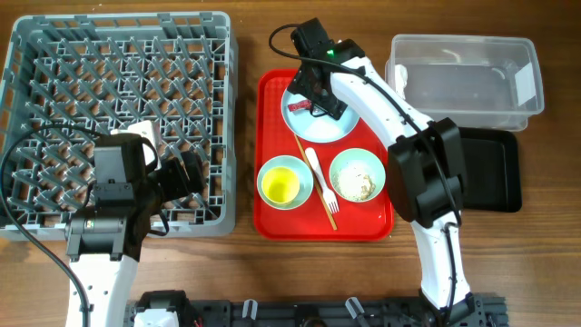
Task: Sort waste into correct bins and load items into the dishwasher rack
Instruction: 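Reach the right gripper back to the plate and grasp the ketchup packet, then carry the ketchup packet to the clear bin and release it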
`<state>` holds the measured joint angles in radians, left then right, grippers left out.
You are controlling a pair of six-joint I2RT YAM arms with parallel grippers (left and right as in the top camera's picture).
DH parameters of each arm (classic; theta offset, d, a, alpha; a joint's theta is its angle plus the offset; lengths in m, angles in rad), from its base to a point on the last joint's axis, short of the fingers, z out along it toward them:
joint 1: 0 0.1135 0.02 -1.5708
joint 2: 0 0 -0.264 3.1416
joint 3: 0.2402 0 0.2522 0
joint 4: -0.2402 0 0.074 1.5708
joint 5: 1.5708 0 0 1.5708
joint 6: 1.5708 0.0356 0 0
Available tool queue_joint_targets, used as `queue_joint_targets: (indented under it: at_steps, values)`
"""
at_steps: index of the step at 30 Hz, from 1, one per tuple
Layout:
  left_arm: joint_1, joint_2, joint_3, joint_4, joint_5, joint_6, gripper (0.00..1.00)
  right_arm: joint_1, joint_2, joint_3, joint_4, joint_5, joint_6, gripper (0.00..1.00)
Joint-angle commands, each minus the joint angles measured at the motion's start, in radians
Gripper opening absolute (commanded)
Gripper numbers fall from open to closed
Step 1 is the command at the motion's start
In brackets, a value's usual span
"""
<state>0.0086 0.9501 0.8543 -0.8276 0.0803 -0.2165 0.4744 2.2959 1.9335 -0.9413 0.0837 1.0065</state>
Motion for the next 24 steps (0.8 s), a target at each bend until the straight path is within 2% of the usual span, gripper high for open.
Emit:
queue_joint_targets:
  at_steps: [1,8,11,13,17,19,20,24]
  values:
    - [0.005,-0.007,0.017,0.000,0.015,-0.004,1.00,0.000,0.049,-0.011,-0.002,0.022,0.017,0.85]
    - [0.005,-0.007,0.017,0.000,0.015,-0.004,1.00,0.000,0.075,-0.011,-0.025,0.023,0.015,0.82]
    - [0.005,-0.007,0.017,0.000,0.015,-0.004,1.00,0.000,0.081,-0.011,-0.035,0.023,0.015,0.75]
    - [0.005,-0.007,0.017,0.000,0.015,-0.004,1.00,0.000,0.081,-0.011,-0.037,0.022,0.014,0.66]
    - [0.005,-0.007,0.017,0.000,0.016,-0.004,1.00,-0.001,0.080,-0.010,-0.054,-0.017,-0.016,0.25]
    - [0.005,-0.007,0.017,0.000,0.016,-0.004,1.00,-0.006,0.075,-0.010,-0.063,-0.029,-0.039,0.11]
    - [0.005,-0.007,0.017,0.000,0.015,-0.004,1.00,-0.011,0.064,-0.009,-0.075,-0.031,-0.038,0.06]
    - [0.005,-0.007,0.017,0.000,0.016,-0.004,1.00,-0.030,0.014,-0.009,-0.105,-0.031,-0.070,0.04]
